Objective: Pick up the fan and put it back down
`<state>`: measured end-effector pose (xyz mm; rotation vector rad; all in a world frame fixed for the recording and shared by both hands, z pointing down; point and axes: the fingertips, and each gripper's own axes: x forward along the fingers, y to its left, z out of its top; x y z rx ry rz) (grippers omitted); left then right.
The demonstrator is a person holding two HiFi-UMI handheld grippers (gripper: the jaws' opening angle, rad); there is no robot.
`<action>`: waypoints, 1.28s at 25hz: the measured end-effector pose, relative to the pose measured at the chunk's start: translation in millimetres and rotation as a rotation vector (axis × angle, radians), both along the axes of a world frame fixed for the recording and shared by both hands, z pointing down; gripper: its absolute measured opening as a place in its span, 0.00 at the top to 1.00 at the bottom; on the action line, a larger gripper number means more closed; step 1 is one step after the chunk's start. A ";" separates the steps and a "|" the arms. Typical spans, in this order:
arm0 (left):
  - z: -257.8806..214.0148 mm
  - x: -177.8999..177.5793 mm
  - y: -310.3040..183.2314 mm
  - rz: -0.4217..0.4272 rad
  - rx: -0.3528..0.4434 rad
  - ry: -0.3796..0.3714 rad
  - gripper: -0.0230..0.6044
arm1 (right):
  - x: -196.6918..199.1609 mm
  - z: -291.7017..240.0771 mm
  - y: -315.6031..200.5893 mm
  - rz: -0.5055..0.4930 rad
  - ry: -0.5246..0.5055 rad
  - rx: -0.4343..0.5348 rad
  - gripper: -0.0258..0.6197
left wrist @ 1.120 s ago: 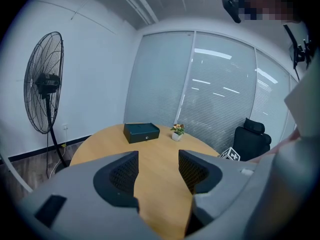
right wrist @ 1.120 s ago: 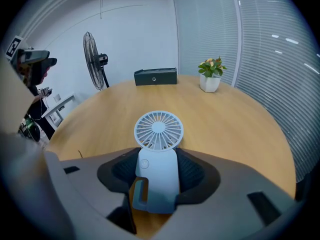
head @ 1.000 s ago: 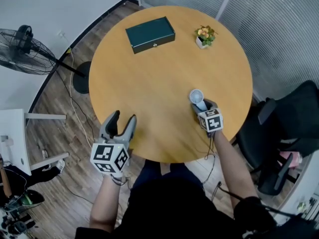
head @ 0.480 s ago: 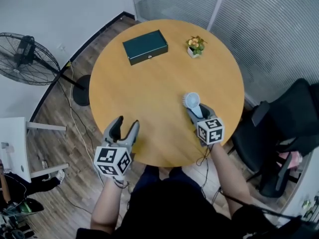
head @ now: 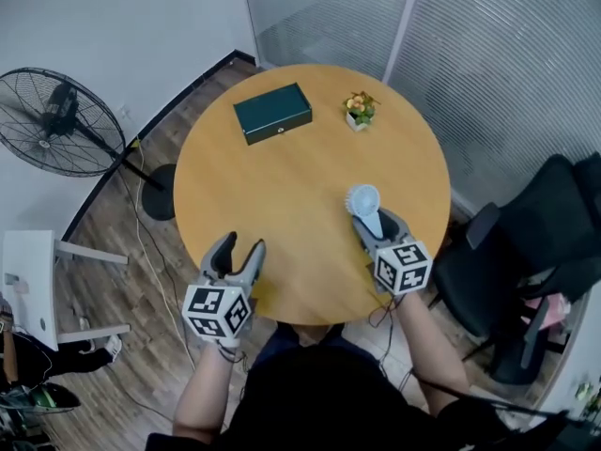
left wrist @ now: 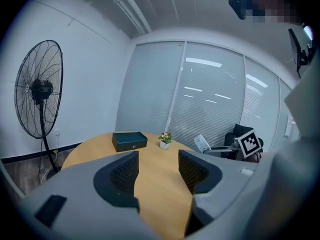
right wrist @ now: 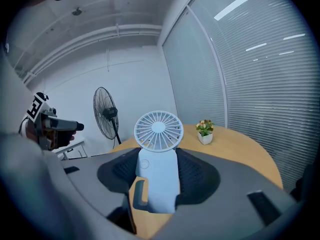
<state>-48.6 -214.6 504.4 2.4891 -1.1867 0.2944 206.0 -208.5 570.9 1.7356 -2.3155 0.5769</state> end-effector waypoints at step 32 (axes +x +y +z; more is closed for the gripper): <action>-4.5 -127.7 66.0 -0.342 0.004 0.005 0.57 | -165.9 -82.1 -33.2 -0.321 -0.032 0.144 0.62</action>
